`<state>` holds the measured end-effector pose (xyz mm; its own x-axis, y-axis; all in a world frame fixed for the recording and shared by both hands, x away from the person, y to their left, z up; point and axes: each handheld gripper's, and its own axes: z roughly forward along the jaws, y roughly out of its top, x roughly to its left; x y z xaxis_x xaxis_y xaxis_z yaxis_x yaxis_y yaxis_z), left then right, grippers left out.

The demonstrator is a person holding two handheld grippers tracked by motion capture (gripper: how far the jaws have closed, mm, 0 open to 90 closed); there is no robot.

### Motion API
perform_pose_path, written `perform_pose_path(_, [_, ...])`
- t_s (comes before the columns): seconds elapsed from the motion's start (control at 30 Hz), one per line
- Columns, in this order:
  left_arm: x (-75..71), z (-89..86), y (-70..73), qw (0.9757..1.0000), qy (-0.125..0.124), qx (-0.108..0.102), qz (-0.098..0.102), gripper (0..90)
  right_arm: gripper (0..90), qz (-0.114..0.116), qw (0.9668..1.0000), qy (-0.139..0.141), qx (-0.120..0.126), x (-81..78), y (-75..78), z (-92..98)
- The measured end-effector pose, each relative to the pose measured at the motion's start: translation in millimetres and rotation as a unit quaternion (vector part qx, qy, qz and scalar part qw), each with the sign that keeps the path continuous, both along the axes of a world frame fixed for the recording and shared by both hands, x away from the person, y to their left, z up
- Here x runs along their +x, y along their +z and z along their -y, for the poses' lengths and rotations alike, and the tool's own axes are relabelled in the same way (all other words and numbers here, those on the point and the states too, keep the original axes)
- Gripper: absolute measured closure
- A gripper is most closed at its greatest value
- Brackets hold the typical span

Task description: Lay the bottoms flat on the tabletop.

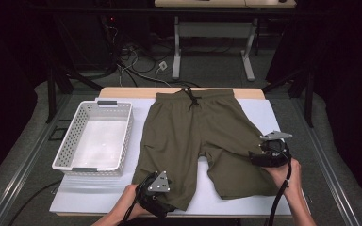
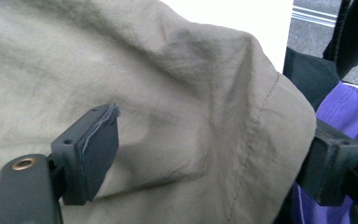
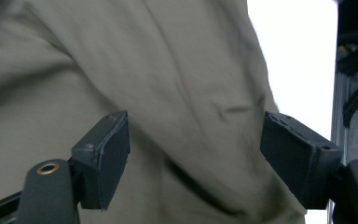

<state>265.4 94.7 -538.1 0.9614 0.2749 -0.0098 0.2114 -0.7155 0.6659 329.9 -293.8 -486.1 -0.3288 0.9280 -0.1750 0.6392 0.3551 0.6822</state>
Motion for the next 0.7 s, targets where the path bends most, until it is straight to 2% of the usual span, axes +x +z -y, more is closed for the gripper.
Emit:
perform_pose_path(0.13, [0.2,0.3,1.1,1.0,0.003,-0.001,0.001,14.4,23.9,-0.008,0.9993,0.028,0.023,-3.3,2.3,-7.9])
perform_pose_path(0.2, [2.0,-0.2,-0.6,1.0,0.009,0.003,0.003,13.5,27.3,-0.021,0.9977,0.053,0.037,-3.6,-3.8,-17.2])
perform_pose_path(0.27, [4.6,-1.1,-4.0,0.9999,0.015,0.004,-0.001,12.6,31.4,-0.041,0.9946,0.082,0.049,-3.9,-13.9,-29.9])
perform_pose_path(0.33, [6.5,-1.4,-6.0,0.9999,0.015,0.006,-0.003,13.0,36.1,-0.061,0.9906,0.111,0.052,-4.5,-25.5,-44.4])
perform_pose_path(0.43, [6.7,-0.2,-7.1,0.9999,0.015,0.009,0.0,16.3,39.5,-0.091,0.9812,0.159,0.062,-7.4,-36.8,-65.2])
perform_pose_path(0.47, [6.1,0.3,-7.6,0.9999,0.011,0.009,0.004,17.4,39.7,-0.093,0.9784,0.171,0.069,-8.8,-38.2,-71.2])
perform_pose_path(0.5, [5.0,0.8,-7.8,0.9999,0.009,0.009,0.009,20.5,39.9,-0.099,0.975,0.184,0.076,-10.2,-38.6,-76.1])
perform_pose_path(0.6, [2.7,2.7,-8.7,0.9999,-0.007,0.008,0.008,34.0,39.8,-0.117,0.9655,0.217,0.084,-13.9,-43.2,-91.4])
perform_pose_path(0.7, [0.4,5.4,-10.8,0.9994,-0.029,0.016,0.005,47.6,42.1,-0.122,0.9616,0.234,0.075,-17.2,-47.0,-102.0])
